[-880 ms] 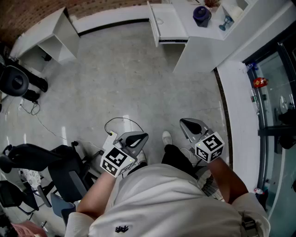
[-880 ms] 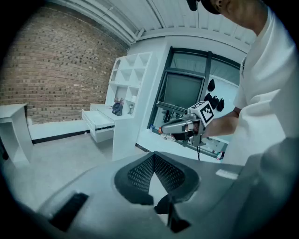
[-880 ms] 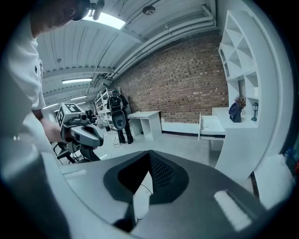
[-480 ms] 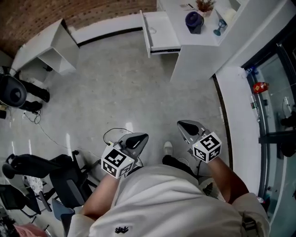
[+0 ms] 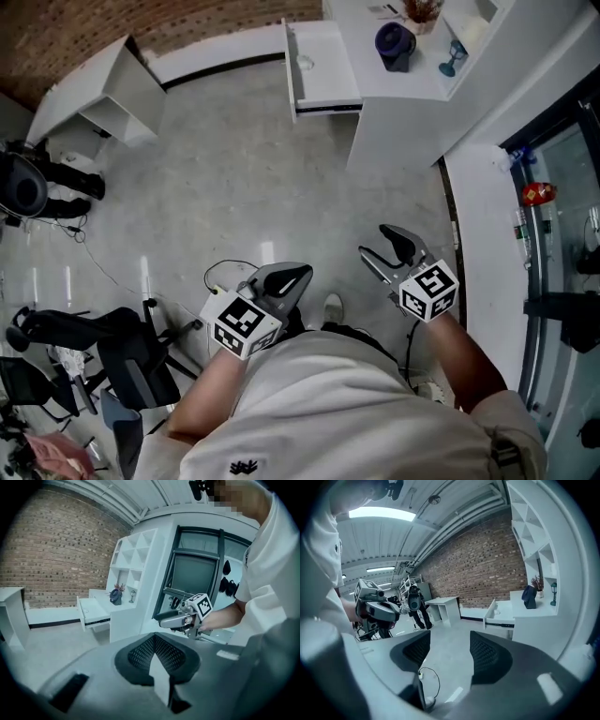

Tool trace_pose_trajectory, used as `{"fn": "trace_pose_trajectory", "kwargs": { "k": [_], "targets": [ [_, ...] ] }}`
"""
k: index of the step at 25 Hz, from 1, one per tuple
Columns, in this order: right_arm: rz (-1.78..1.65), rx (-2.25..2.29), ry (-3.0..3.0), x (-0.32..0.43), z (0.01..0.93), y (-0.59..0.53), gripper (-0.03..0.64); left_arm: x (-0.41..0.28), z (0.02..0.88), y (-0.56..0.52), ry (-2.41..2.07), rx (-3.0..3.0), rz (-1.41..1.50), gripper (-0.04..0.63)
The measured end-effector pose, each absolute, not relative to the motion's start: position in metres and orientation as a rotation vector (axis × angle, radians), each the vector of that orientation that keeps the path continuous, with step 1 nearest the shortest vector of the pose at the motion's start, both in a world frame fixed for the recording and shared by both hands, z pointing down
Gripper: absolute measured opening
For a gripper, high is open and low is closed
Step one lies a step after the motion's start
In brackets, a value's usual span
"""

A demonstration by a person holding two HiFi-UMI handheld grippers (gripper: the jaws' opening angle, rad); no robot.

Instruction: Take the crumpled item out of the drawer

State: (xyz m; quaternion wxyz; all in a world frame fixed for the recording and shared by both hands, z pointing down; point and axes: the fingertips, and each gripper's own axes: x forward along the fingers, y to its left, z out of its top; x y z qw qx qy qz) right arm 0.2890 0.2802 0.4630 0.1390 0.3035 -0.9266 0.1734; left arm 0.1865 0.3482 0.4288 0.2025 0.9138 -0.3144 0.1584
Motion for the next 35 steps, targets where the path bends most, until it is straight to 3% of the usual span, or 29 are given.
{"fn": "trace_pose_trajectory", "kwargs": {
  "k": [11,25,35],
  "targets": [
    [0.487,0.982,-2.606,0.259,0.476,0.148,0.272,0.133,0.441,0.232,-0.862,2.558,0.396,0.006],
    [0.402,1.090,-2.510,0.163,0.458,-0.058,0.238,0.026,0.420,0.046,-0.750,2.683,0.450,0.005],
    [0.381,1.056,-2.487,0.145,0.481,-0.197,0.227,-0.004,0.422,-0.047,-0.879,2.607,0.389,0.005]
  ]
}}
